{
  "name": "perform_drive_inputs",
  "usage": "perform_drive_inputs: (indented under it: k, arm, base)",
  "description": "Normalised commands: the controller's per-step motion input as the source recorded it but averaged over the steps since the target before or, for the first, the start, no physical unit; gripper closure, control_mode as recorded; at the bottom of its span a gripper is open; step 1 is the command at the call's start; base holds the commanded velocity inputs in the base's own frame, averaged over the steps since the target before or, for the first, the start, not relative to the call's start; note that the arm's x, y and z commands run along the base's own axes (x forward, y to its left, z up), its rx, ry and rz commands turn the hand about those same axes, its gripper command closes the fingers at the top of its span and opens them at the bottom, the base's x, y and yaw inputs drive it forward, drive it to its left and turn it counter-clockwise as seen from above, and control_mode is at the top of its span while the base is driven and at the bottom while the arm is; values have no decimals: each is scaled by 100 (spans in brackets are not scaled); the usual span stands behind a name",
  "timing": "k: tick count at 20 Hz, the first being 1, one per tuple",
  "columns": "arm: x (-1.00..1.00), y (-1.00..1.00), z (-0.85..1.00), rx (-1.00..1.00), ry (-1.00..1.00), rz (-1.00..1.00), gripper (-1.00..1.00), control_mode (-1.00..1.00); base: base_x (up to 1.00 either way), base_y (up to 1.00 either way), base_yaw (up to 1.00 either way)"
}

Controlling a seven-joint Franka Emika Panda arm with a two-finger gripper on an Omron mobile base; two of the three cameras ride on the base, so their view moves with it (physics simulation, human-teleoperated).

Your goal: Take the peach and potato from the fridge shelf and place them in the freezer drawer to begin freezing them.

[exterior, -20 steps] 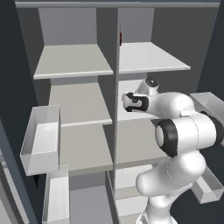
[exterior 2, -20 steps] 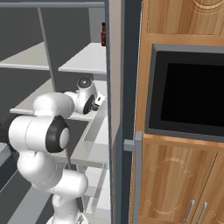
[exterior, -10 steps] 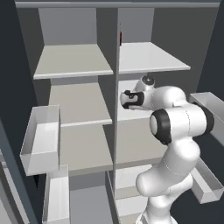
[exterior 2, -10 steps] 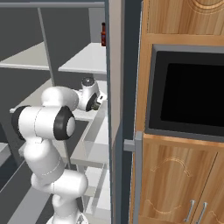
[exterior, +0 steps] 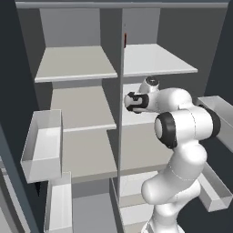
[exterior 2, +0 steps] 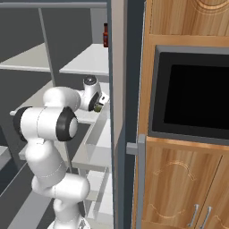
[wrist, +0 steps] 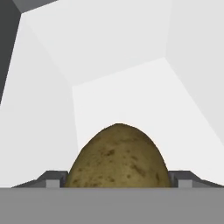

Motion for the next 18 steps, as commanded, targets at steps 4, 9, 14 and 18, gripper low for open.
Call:
perform_drive_inputs:
  k: [4, 9, 14, 18]
  arm:
    - [-38, 6, -22, 0, -2, -1, 100, -100]
    - [-96, 0, -17, 0, -4, -4, 100, -100]
    - [-100, 0, 0, 0, -6, -5, 100, -100]
    - [-100, 0, 39, 1, 0, -7, 100, -100]
  base:
    - [0, 0, 0]
    - [0, 0, 0]
    - [0, 0, 0]
    - [0, 0, 0]
